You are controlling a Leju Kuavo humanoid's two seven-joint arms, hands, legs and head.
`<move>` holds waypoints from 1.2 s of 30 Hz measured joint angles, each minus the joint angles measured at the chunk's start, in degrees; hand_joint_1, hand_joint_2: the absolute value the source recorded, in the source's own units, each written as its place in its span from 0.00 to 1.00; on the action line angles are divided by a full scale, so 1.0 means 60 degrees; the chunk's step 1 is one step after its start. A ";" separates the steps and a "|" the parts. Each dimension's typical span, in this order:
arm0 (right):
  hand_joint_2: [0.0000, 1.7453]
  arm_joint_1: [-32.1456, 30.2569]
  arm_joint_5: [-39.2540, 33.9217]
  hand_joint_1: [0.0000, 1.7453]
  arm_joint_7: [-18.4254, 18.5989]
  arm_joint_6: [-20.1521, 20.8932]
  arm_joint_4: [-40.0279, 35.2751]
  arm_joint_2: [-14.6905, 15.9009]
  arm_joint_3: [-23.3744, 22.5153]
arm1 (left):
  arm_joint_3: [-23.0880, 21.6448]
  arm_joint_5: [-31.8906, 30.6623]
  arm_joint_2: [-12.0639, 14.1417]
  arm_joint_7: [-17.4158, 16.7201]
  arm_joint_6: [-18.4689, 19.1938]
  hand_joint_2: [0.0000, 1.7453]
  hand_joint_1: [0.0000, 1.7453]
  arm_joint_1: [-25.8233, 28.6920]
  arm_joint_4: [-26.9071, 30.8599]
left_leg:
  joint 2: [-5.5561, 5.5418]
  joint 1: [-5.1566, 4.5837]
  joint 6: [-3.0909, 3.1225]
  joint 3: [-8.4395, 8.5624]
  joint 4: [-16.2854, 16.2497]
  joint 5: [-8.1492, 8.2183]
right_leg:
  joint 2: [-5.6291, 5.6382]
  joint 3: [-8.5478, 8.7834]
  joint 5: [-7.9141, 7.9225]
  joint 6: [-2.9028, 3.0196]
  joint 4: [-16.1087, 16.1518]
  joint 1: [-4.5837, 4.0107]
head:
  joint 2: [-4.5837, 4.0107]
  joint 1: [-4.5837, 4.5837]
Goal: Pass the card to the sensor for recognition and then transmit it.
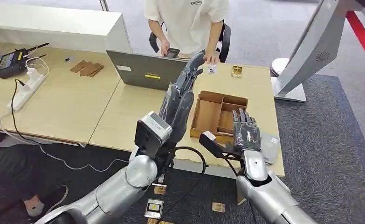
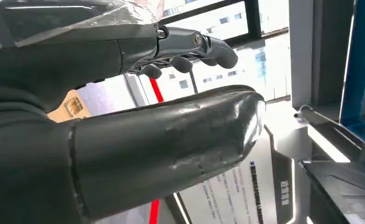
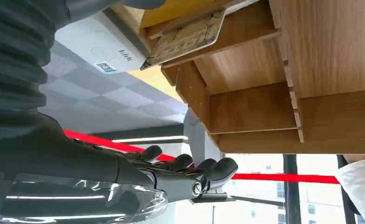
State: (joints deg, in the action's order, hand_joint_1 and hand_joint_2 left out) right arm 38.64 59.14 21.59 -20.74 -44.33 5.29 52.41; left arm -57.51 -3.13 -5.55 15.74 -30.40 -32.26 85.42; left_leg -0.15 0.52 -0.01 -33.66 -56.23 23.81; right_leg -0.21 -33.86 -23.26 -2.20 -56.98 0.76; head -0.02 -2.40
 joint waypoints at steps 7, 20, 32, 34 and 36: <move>1.00 -0.0002 0.0088 0.00 0.0000 -0.0088 0.0000 0.0033 0.0000 | -0.0004 0.0022 0.0000 0.0011 0.0000 0.00 0.00 0.0000 0.0000 | 0.0000 0.0000 0.0000 0.0000 0.0000 0.0000 | 0.0000 0.0000 0.0000 0.0000 0.0000 0.0000 | 0.0000 0.0000; 1.00 -0.0014 0.0773 0.00 0.0080 -0.0376 -0.0015 0.0047 0.0004 | -0.0109 0.0153 0.0000 0.0120 0.0000 0.00 0.00 -0.0007 -0.0004 | 0.0001 0.0000 0.0000 0.0000 0.0000 0.0000 | 0.0000 0.0000 0.0000 0.0000 0.0000 0.0000 | 0.0000 0.0000; 1.00 -0.0047 0.0794 0.00 0.0084 -0.0401 -0.0015 0.0047 0.0004 | -0.0179 0.0153 -0.0004 0.0120 0.0000 0.00 0.00 -0.0020 -0.0018 | 0.0001 0.0000 0.0000 0.0000 0.0000 0.0000 | 0.0000 0.0000 0.0000 0.0000 0.0000 0.0000 | 0.0000 0.0000; 1.00 -0.0053 0.0831 0.00 0.0080 -0.0397 -0.0011 0.0044 0.0007 | -0.0182 0.0171 -0.0004 0.0120 0.0000 0.00 0.00 -0.0023 -0.0029 | 0.0001 0.0000 0.0000 0.0000 0.0000 0.0000 | 0.0000 0.0000 0.0000 0.0000 0.0000 0.0000 | 0.0000 0.0000; 1.00 -0.0069 0.0867 0.00 0.0073 -0.0397 -0.0011 0.0040 0.0018 | -0.0182 0.0193 -0.0004 0.0120 0.0000 0.00 0.00 -0.0023 -0.0029 | 0.0000 0.0000 0.0000 0.0000 0.0000 0.0000 | 0.0000 0.0000 0.0000 0.0000 0.0000 0.0000 | 0.0000 0.0000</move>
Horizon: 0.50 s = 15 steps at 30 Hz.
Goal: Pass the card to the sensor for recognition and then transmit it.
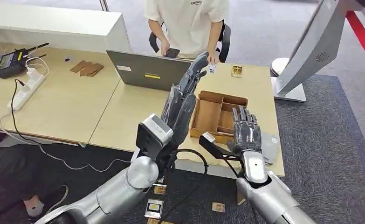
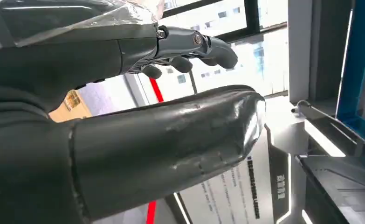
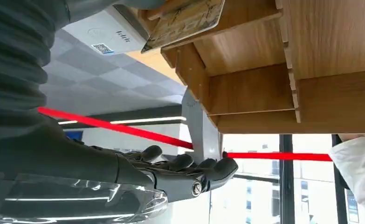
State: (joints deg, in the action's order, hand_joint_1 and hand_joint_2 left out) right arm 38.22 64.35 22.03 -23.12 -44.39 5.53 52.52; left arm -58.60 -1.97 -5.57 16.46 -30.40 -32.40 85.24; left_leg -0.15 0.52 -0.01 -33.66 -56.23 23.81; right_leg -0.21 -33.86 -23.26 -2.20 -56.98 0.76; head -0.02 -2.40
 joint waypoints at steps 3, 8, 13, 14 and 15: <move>1.00 -0.0022 0.0058 0.00 0.0000 0.0000 0.0015 -0.0007 0.0004 | 0.0000 0.0000 0.0000 0.0000 0.0000 0.00 0.00 0.0000 -0.0015 | 0.0000 0.0000 0.0000 0.0000 0.0000 0.0000 | 0.0000 0.0000 0.0000 0.0000 0.0000 0.0000 | 0.0000 0.0000; 1.00 -0.0037 0.0069 0.00 0.0000 0.0007 0.0080 -0.0007 0.0004 | -0.0004 0.0004 0.0000 0.0004 0.0000 0.00 0.00 -0.0001 -0.0051 | 0.0000 0.0000 0.0000 0.0000 0.0000 0.0000 | 0.0000 0.0000 0.0000 0.0000 0.0000 0.0000 | 0.0000 0.0000; 1.00 -0.0056 0.0065 0.00 0.0000 0.0015 0.0106 -0.0007 0.0004 | -0.0004 0.0011 0.0000 0.0004 0.0000 0.00 0.00 -0.0002 -0.0058 | 0.0000 0.0000 0.0000 0.0000 0.0000 0.0000 | 0.0000 0.0000 0.0000 0.0000 0.0000 0.0000 | 0.0000 0.0000; 1.00 -0.0058 0.0062 0.00 0.0000 0.0015 0.0124 -0.0007 0.0004 | -0.0004 0.0011 0.0004 0.0004 0.0000 0.00 0.00 -0.0002 -0.0062 | 0.0000 0.0000 0.0000 0.0000 0.0000 0.0000 | 0.0000 0.0000 0.0000 0.0000 0.0000 0.0000 | 0.0000 0.0000; 1.00 -0.0064 0.0055 0.00 -0.0004 0.0026 0.0146 -0.0011 0.0004 | -0.0004 0.0015 0.0000 0.0004 0.0000 0.00 0.00 -0.0002 -0.0066 | 0.0000 0.0000 0.0000 0.0000 0.0000 0.0000 | 0.0000 0.0000 0.0000 0.0000 0.0000 0.0000 | 0.0000 0.0000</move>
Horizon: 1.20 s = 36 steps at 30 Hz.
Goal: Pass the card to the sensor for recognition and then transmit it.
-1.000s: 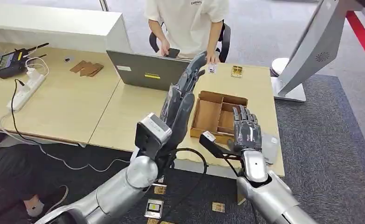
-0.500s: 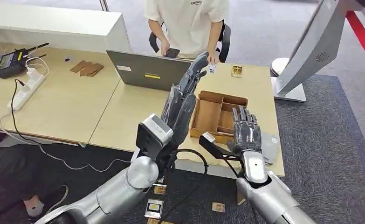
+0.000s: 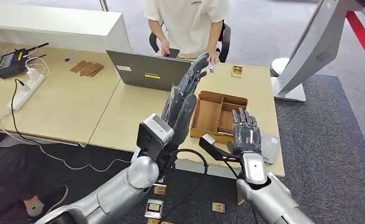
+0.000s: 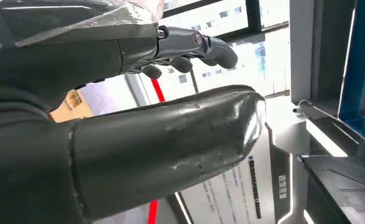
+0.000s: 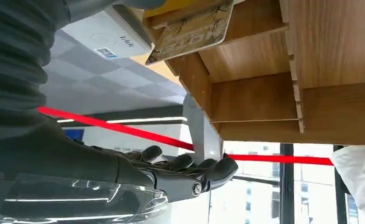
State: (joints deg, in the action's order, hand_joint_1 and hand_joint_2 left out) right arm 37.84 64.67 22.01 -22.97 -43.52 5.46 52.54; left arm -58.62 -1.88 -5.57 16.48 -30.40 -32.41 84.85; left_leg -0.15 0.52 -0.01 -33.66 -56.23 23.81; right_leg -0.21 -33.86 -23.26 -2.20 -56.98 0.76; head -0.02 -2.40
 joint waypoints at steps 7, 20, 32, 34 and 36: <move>1.00 -0.0036 -0.0135 0.00 -0.0270 0.0062 0.0109 -0.0091 0.0000 | 0.0000 0.0015 0.0000 0.0066 0.0011 0.00 0.00 -0.0018 -0.0058 | 0.0000 0.0000 0.0000 0.0000 0.0000 0.0000 | 0.0000 0.0000 0.0000 0.0000 0.0000 0.0000 | 0.0000 0.0000; 1.00 -0.0038 -0.0157 0.00 -0.0656 0.0237 0.0503 -0.0437 0.0062 | 0.0000 0.0029 0.0000 0.0077 0.0011 0.00 0.00 -0.0037 -0.0069 | 0.0000 0.0000 0.0000 0.0000 0.0000 0.0000 | 0.0000 0.0000 0.0000 0.0000 0.0000 0.0000 | 0.0000 0.0000; 1.00 -0.0015 -0.0160 0.00 -0.0769 0.0200 0.0860 -0.0568 0.0058 | 0.0004 0.0091 0.0000 0.0160 0.0007 0.00 0.00 -0.0057 -0.0098 | 0.0000 0.0000 0.0000 0.0000 0.0000 0.0000 | 0.0000 0.0000 0.0000 0.0000 0.0000 0.0000 | 0.0000 0.0000; 1.00 0.0038 -0.0204 0.00 -0.0765 0.0204 0.0918 -0.0568 0.0055 | 0.0004 0.0102 0.0000 0.0171 0.0007 0.00 0.00 -0.0059 -0.0106 | 0.0000 0.0000 0.0000 0.0000 0.0000 0.0000 | 0.0000 0.0000 0.0000 0.0000 0.0000 0.0000 | 0.0000 0.0000; 1.00 0.0110 -0.0273 0.00 -0.0762 0.0207 0.0980 -0.0565 0.0051 | 0.0004 0.0113 0.0000 0.0178 0.0007 0.00 0.00 -0.0058 -0.0124 | 0.0000 0.0000 0.0000 0.0000 0.0000 0.0000 | 0.0000 0.0000 0.0000 0.0000 0.0000 0.0000 | 0.0000 0.0000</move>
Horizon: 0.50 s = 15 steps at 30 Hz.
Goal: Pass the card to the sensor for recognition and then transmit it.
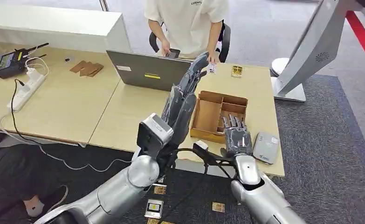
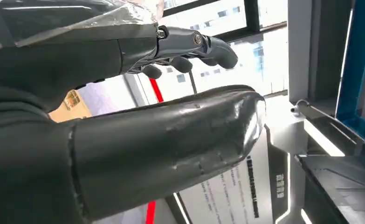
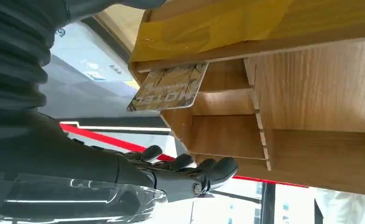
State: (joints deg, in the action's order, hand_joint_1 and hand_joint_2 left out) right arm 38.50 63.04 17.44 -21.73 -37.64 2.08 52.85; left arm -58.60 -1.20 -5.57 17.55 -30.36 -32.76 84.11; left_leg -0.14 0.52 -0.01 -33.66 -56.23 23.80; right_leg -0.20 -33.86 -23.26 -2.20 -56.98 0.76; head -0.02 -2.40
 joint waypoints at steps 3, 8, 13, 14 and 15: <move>1.00 0.0083 -0.0055 0.00 0.0091 0.0008 0.0080 0.0011 -0.0011 | -0.0004 0.0000 0.0000 0.0018 0.0022 0.00 0.00 0.0000 -0.0011 | 0.0000 0.0000 0.0000 0.0000 0.0000 0.0000 | 0.0000 0.0000 0.0000 0.0000 0.0000 0.0000 | 0.0000 0.0000; 1.00 0.0147 -0.0062 0.00 0.0153 0.0004 0.0168 0.0051 -0.0018 | -0.0004 0.0000 -0.0004 0.0025 0.0036 0.00 0.00 0.0001 -0.0015 | 0.0000 0.0000 0.0000 0.0000 0.0000 0.0000 | 0.0000 0.0000 0.0000 0.0000 0.0000 0.0000 | 0.0000 0.0000; 1.00 0.0151 -0.0066 0.00 0.0153 0.0004 0.0230 0.0077 -0.0018 | -0.0004 0.0000 -0.0007 0.0026 0.0036 0.00 0.00 0.0001 -0.0018 | 0.0000 0.0000 0.0000 0.0000 0.0000 0.0000 | 0.0000 0.0000 0.0000 0.0000 0.0000 0.0000 | 0.0000 0.0000; 1.00 0.0155 -0.0069 0.00 0.0153 0.0004 0.0255 0.0076 -0.0018 | -0.0004 0.0000 -0.0007 0.0026 0.0036 0.00 0.00 0.0001 -0.0018 | 0.0000 0.0000 0.0000 0.0001 0.0000 0.0000 | 0.0000 0.0000 0.0000 0.0000 0.0000 0.0000 | 0.0000 0.0000; 1.00 0.0158 -0.0069 0.00 0.0153 0.0004 0.0273 0.0076 -0.0018 | -0.0004 0.0000 -0.0007 0.0026 0.0036 0.00 0.00 0.0001 -0.0018 | 0.0000 0.0000 0.0000 0.0000 0.0000 0.0000 | 0.0000 0.0000 0.0000 0.0000 0.0000 0.0000 | 0.0000 0.0000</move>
State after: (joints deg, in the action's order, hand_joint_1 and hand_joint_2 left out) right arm 39.45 62.62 18.36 -21.70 -36.00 2.54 52.74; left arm -58.62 -1.20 -5.62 17.70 -30.14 -32.76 84.00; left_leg -0.15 0.52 -0.01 -33.66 -56.23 23.81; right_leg -0.20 -33.86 -23.26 -2.20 -56.98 0.76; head -0.02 -2.40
